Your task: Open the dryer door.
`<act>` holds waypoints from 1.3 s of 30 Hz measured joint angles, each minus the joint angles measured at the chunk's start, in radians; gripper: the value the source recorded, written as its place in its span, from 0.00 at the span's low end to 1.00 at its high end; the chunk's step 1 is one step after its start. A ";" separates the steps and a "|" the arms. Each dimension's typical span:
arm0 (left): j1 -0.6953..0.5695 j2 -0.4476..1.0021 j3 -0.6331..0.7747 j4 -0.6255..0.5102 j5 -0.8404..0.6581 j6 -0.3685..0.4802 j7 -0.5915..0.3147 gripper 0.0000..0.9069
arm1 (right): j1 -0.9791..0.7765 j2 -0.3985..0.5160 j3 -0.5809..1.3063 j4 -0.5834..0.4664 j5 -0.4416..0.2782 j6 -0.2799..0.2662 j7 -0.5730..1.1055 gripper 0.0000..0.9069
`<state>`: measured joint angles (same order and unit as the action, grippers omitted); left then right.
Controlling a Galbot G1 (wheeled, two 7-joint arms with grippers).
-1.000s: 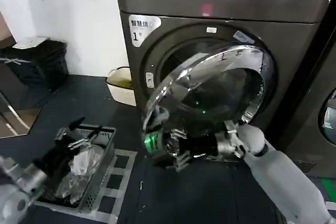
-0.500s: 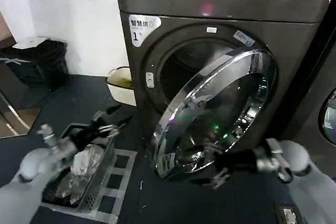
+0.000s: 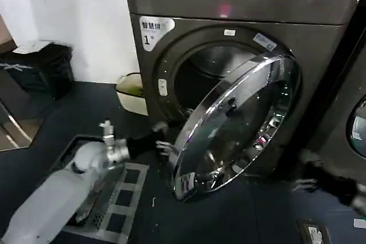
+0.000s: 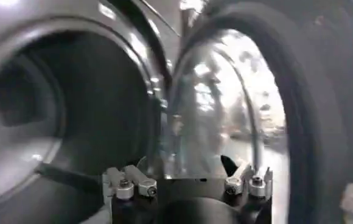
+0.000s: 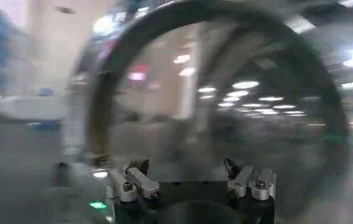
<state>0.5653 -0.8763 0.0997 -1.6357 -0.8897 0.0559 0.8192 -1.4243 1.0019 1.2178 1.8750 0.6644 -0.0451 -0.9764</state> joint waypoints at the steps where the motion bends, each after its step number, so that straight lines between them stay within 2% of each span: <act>1: -0.006 -0.005 0.016 -0.006 0.002 -0.003 0.000 1.00 | -0.018 0.015 0.038 0.013 0.001 -0.002 0.052 1.00; 6: -0.026 -0.011 0.083 -0.034 0.005 -0.008 -0.003 1.00 | -0.090 0.054 0.199 0.068 0.025 0.002 0.301 1.00; 10: -0.053 -0.032 0.148 -0.040 0.010 -0.012 -0.006 1.00 | -0.137 0.051 0.310 0.075 0.011 -0.059 0.492 1.00; 13: -0.080 -0.059 0.199 -0.033 0.011 -0.019 -0.006 1.00 | -0.168 0.042 0.393 0.072 -0.024 -0.108 0.626 1.00; 17: -0.127 -0.107 0.281 -0.008 0.026 -0.026 -0.021 1.00 | -0.204 0.021 0.504 0.047 -0.035 -0.130 0.742 1.00; 28: -0.240 -0.262 0.462 0.048 0.032 -0.037 -0.134 1.00 | -0.290 -0.065 0.820 -0.113 -0.058 -0.229 0.801 1.00; 39: -0.287 -0.469 0.514 0.188 0.067 -0.060 -0.204 1.00 | -0.312 -0.069 0.933 -0.153 -0.089 -0.238 0.799 1.00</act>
<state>0.2787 -1.3449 0.6133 -1.4478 -0.8230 -0.0039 0.6152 -1.7366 0.9326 2.1510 1.7218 0.5758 -0.2835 -0.1769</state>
